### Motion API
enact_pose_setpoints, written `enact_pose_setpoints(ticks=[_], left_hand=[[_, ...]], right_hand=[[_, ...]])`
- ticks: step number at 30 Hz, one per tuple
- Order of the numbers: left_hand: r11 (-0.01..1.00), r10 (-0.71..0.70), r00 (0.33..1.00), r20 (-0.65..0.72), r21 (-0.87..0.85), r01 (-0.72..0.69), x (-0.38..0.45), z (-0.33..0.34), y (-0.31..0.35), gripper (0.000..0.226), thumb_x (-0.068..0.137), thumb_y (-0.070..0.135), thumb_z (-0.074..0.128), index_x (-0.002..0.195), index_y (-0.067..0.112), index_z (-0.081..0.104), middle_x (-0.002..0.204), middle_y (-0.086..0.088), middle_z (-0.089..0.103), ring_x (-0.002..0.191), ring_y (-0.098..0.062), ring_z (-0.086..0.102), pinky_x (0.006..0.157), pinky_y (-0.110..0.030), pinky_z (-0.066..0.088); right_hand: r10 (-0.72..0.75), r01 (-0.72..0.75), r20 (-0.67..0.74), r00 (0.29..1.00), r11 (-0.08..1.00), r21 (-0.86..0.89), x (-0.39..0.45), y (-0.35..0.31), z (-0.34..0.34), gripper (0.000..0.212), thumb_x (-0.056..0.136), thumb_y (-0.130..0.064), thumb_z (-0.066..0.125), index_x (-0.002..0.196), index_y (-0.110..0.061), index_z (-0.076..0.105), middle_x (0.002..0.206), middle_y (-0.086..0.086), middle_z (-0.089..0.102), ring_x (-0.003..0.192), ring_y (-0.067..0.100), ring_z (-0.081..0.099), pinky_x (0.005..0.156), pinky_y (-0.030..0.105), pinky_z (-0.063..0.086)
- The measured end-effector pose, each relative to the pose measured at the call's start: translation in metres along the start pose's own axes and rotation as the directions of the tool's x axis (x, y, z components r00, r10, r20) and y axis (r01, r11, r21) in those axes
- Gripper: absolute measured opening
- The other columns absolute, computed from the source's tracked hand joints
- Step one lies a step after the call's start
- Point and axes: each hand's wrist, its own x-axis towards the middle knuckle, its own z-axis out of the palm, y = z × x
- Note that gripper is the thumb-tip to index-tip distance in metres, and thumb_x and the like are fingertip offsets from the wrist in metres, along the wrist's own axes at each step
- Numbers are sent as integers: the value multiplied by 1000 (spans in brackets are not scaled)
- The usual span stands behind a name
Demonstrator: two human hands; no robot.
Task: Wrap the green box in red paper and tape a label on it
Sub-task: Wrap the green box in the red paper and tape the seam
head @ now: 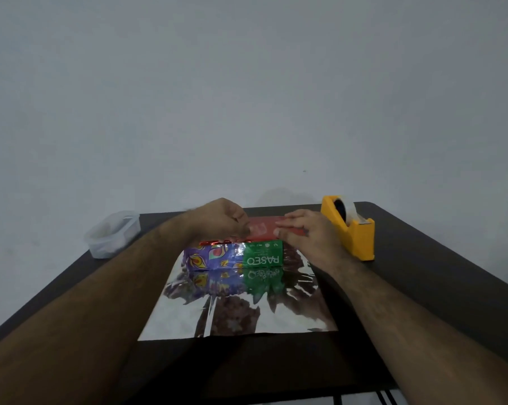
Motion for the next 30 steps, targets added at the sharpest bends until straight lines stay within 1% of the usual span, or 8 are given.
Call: enact_pose_setpoints(ticks=[2,6,11,14,17,21,24,30], left_hand=[[998,30,1000,-6,47,-29,3,1,1,9,91,22,80,87,14,77,79,-2,75,69,-13,65,72,-36,53],[996,61,998,2,67,-61,8,5,4,17,93,20,79,77,22,73,67,13,69,60,-3,61,68,-29,49],[994,65,997,41,87,-68,14,11,4,17,90,19,81,75,19,72,74,4,69,65,-10,59,67,-29,48],[991,65,997,36,114,-68,17,13,6,17,91,15,79,93,-1,71,77,0,68,66,-11,59,66,-25,49],[984,38,998,50,170,-46,20,11,8,12,91,19,80,91,8,76,74,4,72,65,-11,63,66,-28,52],[977,29,997,68,211,-43,25,10,8,13,89,17,79,90,4,74,73,2,71,65,-12,61,70,-34,52],[964,38,995,89,259,-60,28,12,11,6,89,18,82,92,14,80,87,-2,79,75,-9,68,80,-32,57],[954,53,996,66,292,-70,32,19,13,5,90,18,82,91,14,80,75,12,73,67,1,63,74,-23,49]], right_hand=[[-22,22,-17,1000,1000,-10,-1,3,4,23,86,-42,84,106,-30,85,119,-16,70,113,-3,56,98,21,42],[23,-18,-39,999,992,128,-3,10,8,19,85,-37,86,101,-27,85,112,-16,73,108,-5,64,94,21,52],[-17,18,-6,1000,988,155,-3,18,7,20,86,-35,86,105,-28,85,112,-14,75,109,-1,67,98,32,57],[-41,41,2,999,991,127,-2,20,7,20,87,-34,86,106,-28,85,112,-12,75,111,-1,66,99,33,56],[-31,32,-6,999,987,155,-2,21,7,20,86,-33,86,105,-27,85,110,-13,75,108,-2,67,96,32,58],[-11,13,-12,1000,979,202,-4,20,9,19,86,-31,87,104,-27,85,108,-13,75,105,1,69,96,36,59],[-10,11,-3,1000,980,199,-4,20,10,18,86,-32,86,104,-27,85,107,-13,76,105,1,69,96,36,59],[-16,18,-13,1000,983,185,-4,18,10,18,87,-30,86,104,-25,85,106,-13,76,104,0,69,95,33,59]])
